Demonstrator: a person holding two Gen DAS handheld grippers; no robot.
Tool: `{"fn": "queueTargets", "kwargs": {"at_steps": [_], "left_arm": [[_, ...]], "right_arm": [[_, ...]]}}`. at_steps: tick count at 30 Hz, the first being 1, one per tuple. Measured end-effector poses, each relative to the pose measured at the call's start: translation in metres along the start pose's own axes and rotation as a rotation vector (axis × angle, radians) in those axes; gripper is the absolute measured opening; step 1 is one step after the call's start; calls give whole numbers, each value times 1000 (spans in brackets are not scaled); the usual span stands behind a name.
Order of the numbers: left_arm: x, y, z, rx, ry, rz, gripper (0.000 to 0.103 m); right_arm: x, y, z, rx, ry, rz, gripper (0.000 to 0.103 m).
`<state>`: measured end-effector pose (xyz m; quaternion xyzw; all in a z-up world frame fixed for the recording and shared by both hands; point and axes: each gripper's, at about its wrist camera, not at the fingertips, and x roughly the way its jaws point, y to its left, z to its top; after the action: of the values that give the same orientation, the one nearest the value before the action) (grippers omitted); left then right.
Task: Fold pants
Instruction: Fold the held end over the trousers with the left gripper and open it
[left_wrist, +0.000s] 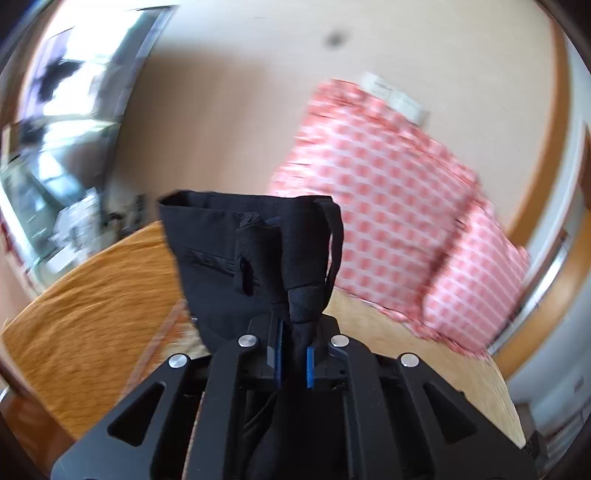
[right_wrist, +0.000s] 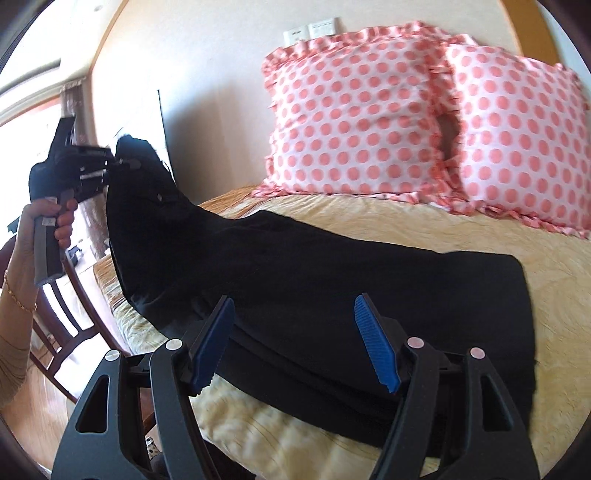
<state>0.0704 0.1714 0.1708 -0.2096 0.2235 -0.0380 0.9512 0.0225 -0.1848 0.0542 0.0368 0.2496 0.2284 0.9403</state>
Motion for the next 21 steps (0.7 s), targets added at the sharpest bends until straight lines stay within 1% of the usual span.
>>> {"fn": "queueTargets", "kwargs": {"at_steps": [2,3,5,6,8,9,10,11,12,15,16,17,18,20,21], "left_arm": [[7,-38,-2,66,24,-70,8],[13,-67,-7,114,40,-117,8],[20,-101,-18,168,65,-181,8],[27,-127,-29,206,95,-237,8],[39,-157,-49,244,139,-305,8],[45,-176,-65,271,172,-350,8],[54,-193,-84,293,212,-389,8],[61,-203,-97,307,246,-411,8],[75,-216,-122,333,318,-438,8],[111,-232,-185,375,528,-449,8],[118,-231,-200,379,562,-450,8],[119,-231,-205,385,562,-449,8],[118,-231,-202,393,535,-443,8],[113,-233,-187,380,486,-446,8],[108,-236,-177,371,450,-450,8]], "right_arm": [[-11,-11,-5,21,-9,-27,70],[-18,-19,-9,39,-16,-47,70],[-32,-34,-15,79,-28,-83,70],[-37,-40,-18,96,-32,-96,70],[-47,-54,-25,134,-37,-128,70],[-54,-62,-30,155,-38,-149,70],[-58,-67,-33,170,-38,-163,70],[-64,-74,-38,189,-37,-183,70],[-68,-79,-42,202,-35,-196,70],[-80,-93,-52,233,-28,-240,70],[-84,-97,-55,239,-25,-254,70],[-87,-101,-58,246,-22,-267,70],[-91,-106,-62,254,-20,-284,71],[-95,-113,-65,269,-17,-305,71],[-96,-117,-67,279,-19,-312,71]]}}
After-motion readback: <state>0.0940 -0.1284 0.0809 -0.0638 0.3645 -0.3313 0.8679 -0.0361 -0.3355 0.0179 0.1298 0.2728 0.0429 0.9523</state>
